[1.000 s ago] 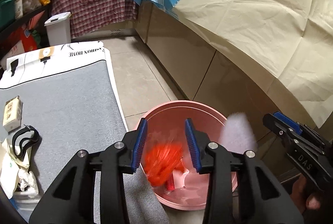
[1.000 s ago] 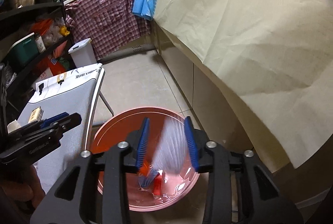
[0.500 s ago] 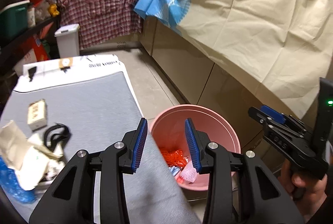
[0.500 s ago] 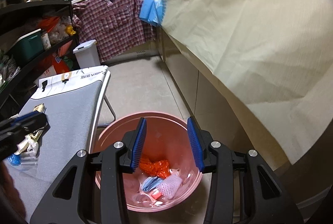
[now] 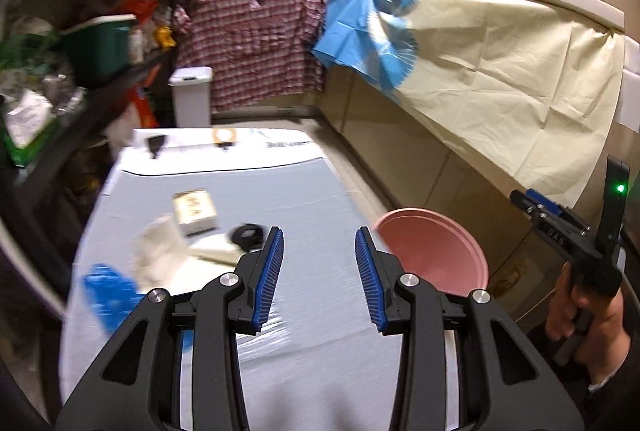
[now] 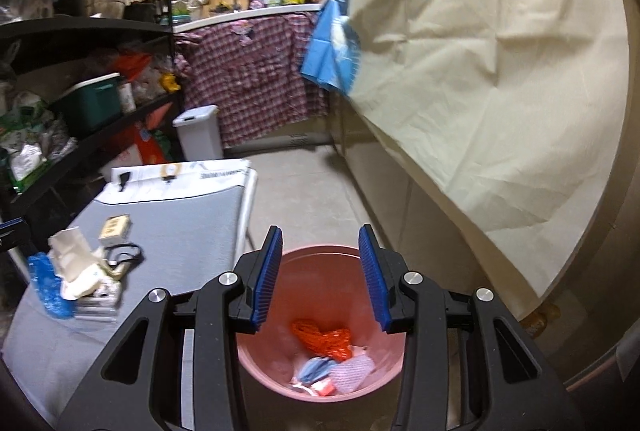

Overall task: Collect trash
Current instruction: 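Grasp the blue plastic bag with the left tool while the right tool grasps the black cord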

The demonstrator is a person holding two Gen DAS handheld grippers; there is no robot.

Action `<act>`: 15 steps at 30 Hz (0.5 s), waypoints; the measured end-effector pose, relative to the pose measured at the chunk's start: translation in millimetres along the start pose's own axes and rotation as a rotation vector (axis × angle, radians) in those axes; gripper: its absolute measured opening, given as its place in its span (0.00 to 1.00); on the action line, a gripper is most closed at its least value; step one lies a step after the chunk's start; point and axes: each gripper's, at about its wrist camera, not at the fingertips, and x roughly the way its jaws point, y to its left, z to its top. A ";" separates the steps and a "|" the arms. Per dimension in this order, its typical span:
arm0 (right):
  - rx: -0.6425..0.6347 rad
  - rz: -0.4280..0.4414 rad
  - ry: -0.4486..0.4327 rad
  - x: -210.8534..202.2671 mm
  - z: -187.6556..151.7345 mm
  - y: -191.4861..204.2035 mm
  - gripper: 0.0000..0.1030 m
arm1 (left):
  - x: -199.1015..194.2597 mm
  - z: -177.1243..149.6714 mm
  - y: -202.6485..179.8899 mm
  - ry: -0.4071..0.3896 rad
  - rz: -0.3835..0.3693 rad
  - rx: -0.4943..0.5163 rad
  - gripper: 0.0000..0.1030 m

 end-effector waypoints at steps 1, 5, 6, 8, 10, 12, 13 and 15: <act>0.001 0.014 0.001 -1.8 0.3 3.9 0.35 | -7.9 -0.7 9.4 -0.004 0.017 0.006 0.37; 0.010 0.097 0.004 -4.7 5.2 27.9 0.23 | -29.0 -6.2 42.2 -0.014 0.073 -0.009 0.37; 0.015 0.118 0.006 -4.4 6.4 34.5 0.19 | -31.8 -9.3 51.4 -0.017 0.092 -0.023 0.37; 0.019 0.161 0.012 -1.0 7.7 50.1 0.16 | -32.9 -16.5 68.5 -0.017 0.115 -0.073 0.37; 0.015 0.203 0.026 4.8 7.6 67.5 0.14 | -30.2 -22.7 77.3 -0.015 0.128 -0.112 0.36; -0.001 0.247 0.044 13.0 6.1 89.2 0.13 | -27.7 -31.0 85.7 -0.016 0.151 -0.152 0.36; -0.009 0.265 0.050 16.6 5.0 99.4 0.12 | -26.5 -35.2 88.9 -0.017 0.164 -0.169 0.36; -0.020 0.309 0.060 24.7 2.3 121.3 0.11 | -23.9 -43.6 93.8 -0.013 0.191 -0.197 0.36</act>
